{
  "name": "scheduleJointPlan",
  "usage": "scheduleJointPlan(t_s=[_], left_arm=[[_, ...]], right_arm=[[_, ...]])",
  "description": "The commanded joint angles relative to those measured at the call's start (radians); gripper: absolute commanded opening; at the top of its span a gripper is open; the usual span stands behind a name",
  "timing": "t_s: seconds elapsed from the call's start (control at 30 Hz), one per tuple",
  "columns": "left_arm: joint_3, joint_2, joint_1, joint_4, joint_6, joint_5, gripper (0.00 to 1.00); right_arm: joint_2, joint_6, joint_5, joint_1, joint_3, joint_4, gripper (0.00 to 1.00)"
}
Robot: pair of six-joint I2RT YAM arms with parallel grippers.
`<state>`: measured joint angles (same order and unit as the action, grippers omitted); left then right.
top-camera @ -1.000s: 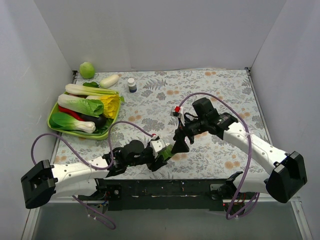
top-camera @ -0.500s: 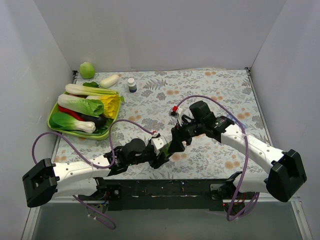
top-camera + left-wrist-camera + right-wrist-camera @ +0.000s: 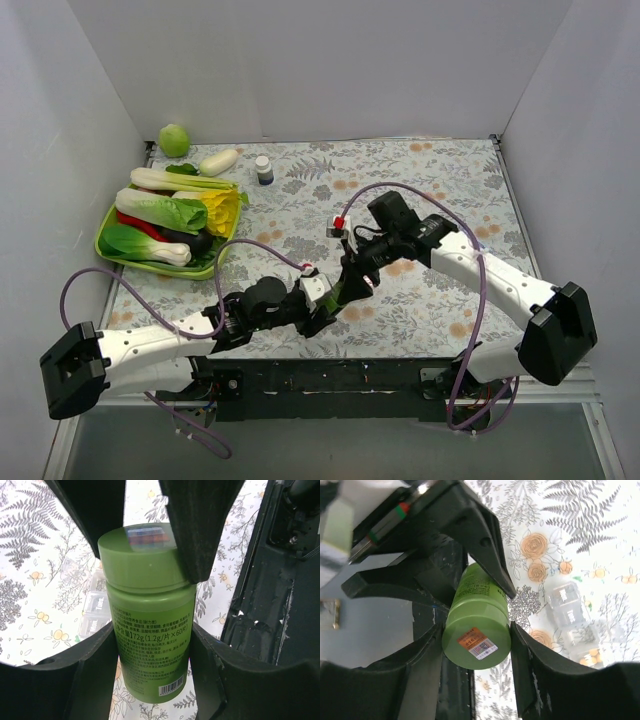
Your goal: Sort the pills into containers
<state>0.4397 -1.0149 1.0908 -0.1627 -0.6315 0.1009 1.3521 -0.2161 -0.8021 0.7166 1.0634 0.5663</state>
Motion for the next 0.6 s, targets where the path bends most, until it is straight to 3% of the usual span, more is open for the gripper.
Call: scheduleJointPlan(t_s=[0.0, 0.03, 0.1, 0.13, 0.2, 0.27, 0.4, 0.43, 0.5, 0.53, 0.57], left_arm=[[0.005, 0.036, -0.003, 0.002, 0.062, 0.107, 0.0], [0.004, 0.038, -0.005, 0.005, 0.067, 0.121, 0.0], [-0.005, 0.039, -0.008, 0.003, 0.069, 0.158, 0.0], [-0.009, 0.042, -0.009, 0.003, 0.067, 0.169, 0.0], [-0.016, 0.045, -0.015, -0.003, 0.064, 0.184, 0.0], [-0.019, 0.045, -0.017, -0.005, 0.062, 0.195, 0.0], [-0.032, 0.048, -0.02, -0.017, 0.053, 0.198, 0.0], [-0.035, 0.047, -0.022, -0.02, 0.052, 0.197, 0.0], [-0.038, 0.042, -0.023, -0.024, 0.05, 0.195, 0.0], [-0.038, 0.044, -0.026, -0.024, 0.047, 0.195, 0.0], [-0.038, 0.045, -0.026, -0.021, 0.046, 0.188, 0.0]], right_arm=[[0.051, -0.527, -0.209, 0.043, 0.196, 0.295, 0.01], [0.064, -0.695, -0.212, 0.05, 0.219, 0.36, 0.01], [0.082, -0.869, -0.186, 0.072, 0.254, 0.475, 0.06], [0.075, -1.001, -0.163, 0.078, 0.245, 0.48, 0.08], [0.01, -1.106, -0.065, 0.102, 0.157, 0.391, 0.02], [-0.062, -1.158, 0.056, 0.122, 0.078, 0.264, 0.01], [0.004, -1.091, 0.075, 0.13, 0.165, 0.283, 0.06], [0.005, -1.076, 0.06, 0.13, 0.174, 0.282, 0.22], [-0.005, -0.978, 0.002, 0.13, 0.172, 0.245, 0.42], [-0.01, -0.935, -0.028, 0.129, 0.17, 0.235, 0.59], [-0.021, -0.895, -0.037, 0.127, 0.17, 0.218, 0.64]])
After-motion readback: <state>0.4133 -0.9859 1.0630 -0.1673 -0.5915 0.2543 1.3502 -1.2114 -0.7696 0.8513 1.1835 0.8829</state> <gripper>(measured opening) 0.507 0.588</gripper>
